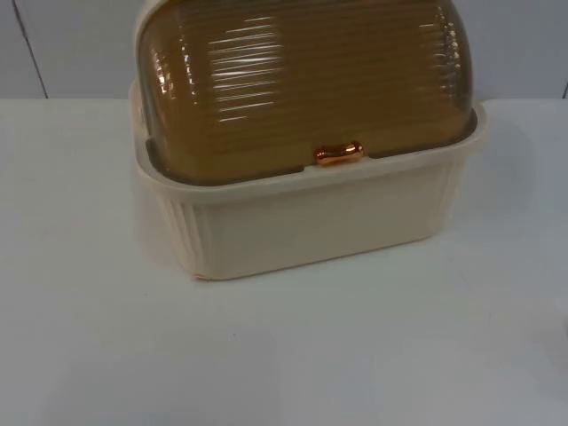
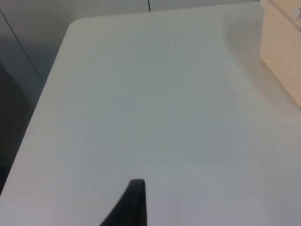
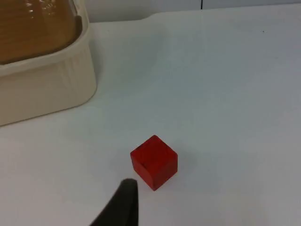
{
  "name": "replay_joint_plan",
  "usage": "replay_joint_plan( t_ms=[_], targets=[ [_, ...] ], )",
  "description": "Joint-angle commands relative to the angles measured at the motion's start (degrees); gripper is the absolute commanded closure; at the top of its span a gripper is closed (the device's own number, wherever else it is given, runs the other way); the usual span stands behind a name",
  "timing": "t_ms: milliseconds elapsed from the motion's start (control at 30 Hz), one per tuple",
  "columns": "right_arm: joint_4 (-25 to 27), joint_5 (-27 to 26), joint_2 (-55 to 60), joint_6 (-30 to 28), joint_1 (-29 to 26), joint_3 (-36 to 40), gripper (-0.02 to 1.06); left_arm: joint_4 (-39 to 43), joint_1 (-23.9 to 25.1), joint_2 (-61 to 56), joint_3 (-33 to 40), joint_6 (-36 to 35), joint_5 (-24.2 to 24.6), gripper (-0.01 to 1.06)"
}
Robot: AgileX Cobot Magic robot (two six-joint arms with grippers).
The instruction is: Open the box lid with the left hand, place the block into the box with the right hand, then close the box lid with the left hand.
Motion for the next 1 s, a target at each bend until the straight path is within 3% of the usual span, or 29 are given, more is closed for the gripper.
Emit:
replay_joint_plan(
  t_ms=[0, 167, 567, 967],
  targets=[
    [-0.3, -0.6, -0.1, 1.3, 0.3, -0.1, 0.0, 0.4, -0.1, -0.2, 0.3, -0.5, -0.9, 0.0],
    [-0.5, -2.2, 2.6, 1.9, 0.3, -2.7, 0.0, 0.2, -0.1, 2.0, -2.5, -1.1, -2.9, 0.0],
    [-5.1, -12.2, 18.8, 2.8, 0.3, -12.3, 0.0, 0.6, -0.1, 16.8, -8.6, -5.3, -16.1, 0.0],
    [-6.4, -19.6, 34.4, 0.4, 0.4, -15.6, 0.0, 0.3, -0.1, 31.1, -11.8, -5.4, -27.5, 0.0]
  ],
)
